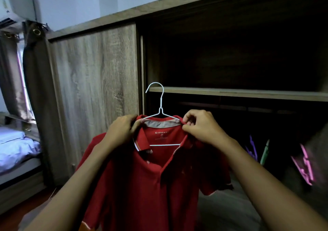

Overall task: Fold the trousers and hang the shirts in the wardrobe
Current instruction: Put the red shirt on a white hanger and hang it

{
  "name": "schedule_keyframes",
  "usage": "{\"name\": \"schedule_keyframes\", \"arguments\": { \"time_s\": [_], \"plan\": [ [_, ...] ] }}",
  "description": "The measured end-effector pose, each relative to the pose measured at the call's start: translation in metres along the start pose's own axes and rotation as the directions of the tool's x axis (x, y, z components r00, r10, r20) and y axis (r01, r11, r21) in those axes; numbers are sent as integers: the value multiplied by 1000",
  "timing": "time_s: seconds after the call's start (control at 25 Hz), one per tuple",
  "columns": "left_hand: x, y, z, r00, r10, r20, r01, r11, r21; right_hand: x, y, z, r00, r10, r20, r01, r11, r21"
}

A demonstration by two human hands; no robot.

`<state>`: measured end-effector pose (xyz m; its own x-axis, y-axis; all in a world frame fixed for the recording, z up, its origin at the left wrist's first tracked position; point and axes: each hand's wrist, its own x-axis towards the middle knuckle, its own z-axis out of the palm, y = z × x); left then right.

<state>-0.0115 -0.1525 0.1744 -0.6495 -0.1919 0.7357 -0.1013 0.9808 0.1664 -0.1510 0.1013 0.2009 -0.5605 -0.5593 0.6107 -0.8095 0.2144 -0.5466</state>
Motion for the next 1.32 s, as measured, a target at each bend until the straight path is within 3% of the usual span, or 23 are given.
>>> {"name": "schedule_keyframes", "arguments": {
  "time_s": [0.08, 0.16, 0.28, 0.44, 0.56, 0.68, 0.8, 0.88, 1.16, 1.32],
  "plan": [
    [0, 1, 2, 998, -13, -57, 12, 1000, -23, -4, 3, -5, 988, -120, -97, 127, 989, 70],
    [1, 0, 1, 996, -12, -85, 7, 998, -63, -1, 18, -17, 982, -132, -132, 126, 990, -59],
    [4, -3, 8, 998, -40, -56, 32, 989, -146, 2, 46, -28, 994, 43, 101, -4, 934, -358],
    [3, 1, 38, 1000, -25, 2, 25, 974, -227, 2, 68, -28, 990, 48, 129, -6, 952, -307],
    [2, 4, 54, 1000, -22, 22, 27, 965, -262, 3, 76, -37, 954, 55, 293, 58, 929, -365],
    [-1, 5, 69, 1000, -24, 5, 24, 944, -328, 2, 77, -48, 902, 60, 428, 65, 960, -271],
    [0, 11, 78, 981, -105, -162, 36, 924, -381, 1, 66, -52, 860, 31, 510, 24, 995, -101],
    [9, 10, 77, 944, -131, -303, 20, 939, -343, 5, 58, -53, 834, 81, 545, -13, 992, -126],
    [46, -19, 71, 856, -270, -442, 217, 962, -167, 28, 73, -43, 762, 392, 515, -135, 875, -466],
    [76, -46, 73, 881, -227, -415, 209, 974, -89, 43, 91, -8, 828, 394, 400, -303, 913, -273]
  ]
}}
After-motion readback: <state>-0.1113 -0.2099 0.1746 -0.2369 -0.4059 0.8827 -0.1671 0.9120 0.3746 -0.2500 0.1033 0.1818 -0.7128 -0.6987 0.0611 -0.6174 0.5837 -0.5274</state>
